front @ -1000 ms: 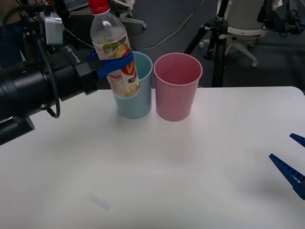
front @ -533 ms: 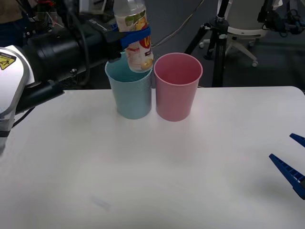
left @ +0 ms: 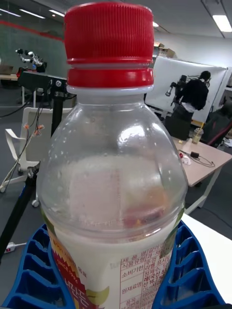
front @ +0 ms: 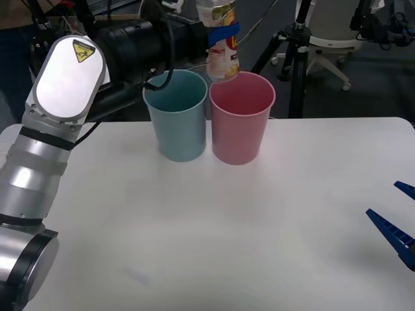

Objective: Grasp the object on the table and drop it into the matching bin: aluminum can to the light blue bin, PET bottle to the pink bin.

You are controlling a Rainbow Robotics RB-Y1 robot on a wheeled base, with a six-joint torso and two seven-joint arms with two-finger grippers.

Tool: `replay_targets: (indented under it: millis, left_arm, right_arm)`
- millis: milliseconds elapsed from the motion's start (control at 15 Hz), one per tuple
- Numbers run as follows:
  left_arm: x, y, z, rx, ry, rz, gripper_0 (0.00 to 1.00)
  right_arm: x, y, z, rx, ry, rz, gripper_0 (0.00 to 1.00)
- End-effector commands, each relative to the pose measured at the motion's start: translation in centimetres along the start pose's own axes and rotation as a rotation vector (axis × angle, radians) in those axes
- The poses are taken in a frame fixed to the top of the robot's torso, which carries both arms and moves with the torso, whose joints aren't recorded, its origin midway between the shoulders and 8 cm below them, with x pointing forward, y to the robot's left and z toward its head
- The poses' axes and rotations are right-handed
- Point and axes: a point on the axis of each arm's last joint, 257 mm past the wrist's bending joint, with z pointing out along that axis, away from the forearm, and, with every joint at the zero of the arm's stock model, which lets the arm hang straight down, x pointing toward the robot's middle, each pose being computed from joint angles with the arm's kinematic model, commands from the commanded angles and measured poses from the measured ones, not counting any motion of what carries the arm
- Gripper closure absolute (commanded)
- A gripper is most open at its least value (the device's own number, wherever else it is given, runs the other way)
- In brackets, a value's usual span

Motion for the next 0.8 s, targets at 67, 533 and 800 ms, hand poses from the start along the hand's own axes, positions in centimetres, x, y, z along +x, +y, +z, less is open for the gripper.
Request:
replay_targets:
  millis: [67,533,800]
  left_arm:
    - [0.4,1.1,2.2,-0.035,0.011,-0.009,0.91]
    - [3.2,0.0,5.8,-0.046,0.036,-0.036,0.93]
    - [4.0,-0.5,6.3,-0.043,0.047,-0.030,0.94]
  right_arm:
    - [0.0,0.0,0.0,0.000,0.000,0.000,0.00]
    - [0.0,0.0,0.0,0.000,0.000,0.000,0.00]
    - [0.0,0.0,0.0,0.000,0.000,0.000,0.00]
